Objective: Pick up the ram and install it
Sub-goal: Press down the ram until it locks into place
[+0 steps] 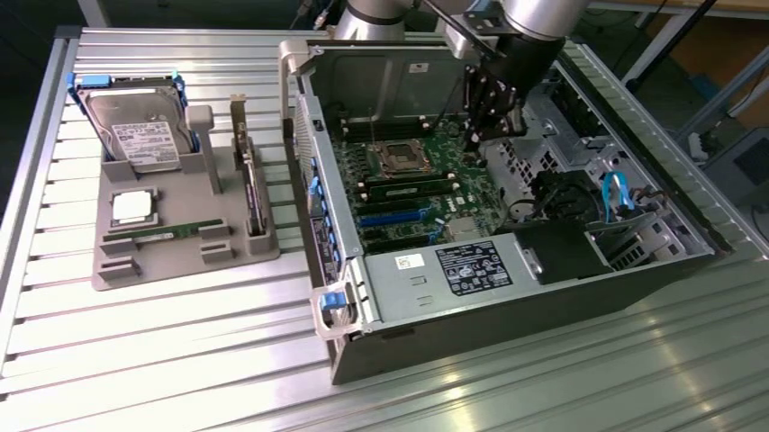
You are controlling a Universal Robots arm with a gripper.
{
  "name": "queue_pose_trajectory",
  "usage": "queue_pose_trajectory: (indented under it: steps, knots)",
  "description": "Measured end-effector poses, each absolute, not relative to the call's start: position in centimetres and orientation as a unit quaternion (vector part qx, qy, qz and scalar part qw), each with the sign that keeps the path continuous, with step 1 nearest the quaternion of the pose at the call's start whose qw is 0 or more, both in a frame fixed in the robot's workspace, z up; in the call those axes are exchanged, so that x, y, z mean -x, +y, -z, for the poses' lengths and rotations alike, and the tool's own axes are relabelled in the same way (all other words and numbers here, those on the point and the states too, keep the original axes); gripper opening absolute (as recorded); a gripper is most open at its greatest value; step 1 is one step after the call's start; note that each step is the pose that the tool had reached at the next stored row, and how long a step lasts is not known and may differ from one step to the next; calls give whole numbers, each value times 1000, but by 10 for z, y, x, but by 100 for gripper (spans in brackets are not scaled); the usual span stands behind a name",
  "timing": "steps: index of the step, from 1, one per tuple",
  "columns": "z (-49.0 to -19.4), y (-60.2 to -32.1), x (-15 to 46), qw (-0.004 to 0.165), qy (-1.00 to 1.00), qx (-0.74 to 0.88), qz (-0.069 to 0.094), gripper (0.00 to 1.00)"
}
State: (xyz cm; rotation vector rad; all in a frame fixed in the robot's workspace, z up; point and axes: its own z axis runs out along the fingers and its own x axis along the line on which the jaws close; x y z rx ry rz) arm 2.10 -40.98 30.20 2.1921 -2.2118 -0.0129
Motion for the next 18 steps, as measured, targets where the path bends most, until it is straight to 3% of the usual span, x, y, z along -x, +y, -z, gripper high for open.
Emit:
queue_pose_trajectory:
  steps: [18]
  knots:
    - [-279,-410,-21,14,-710,-704,4,10]
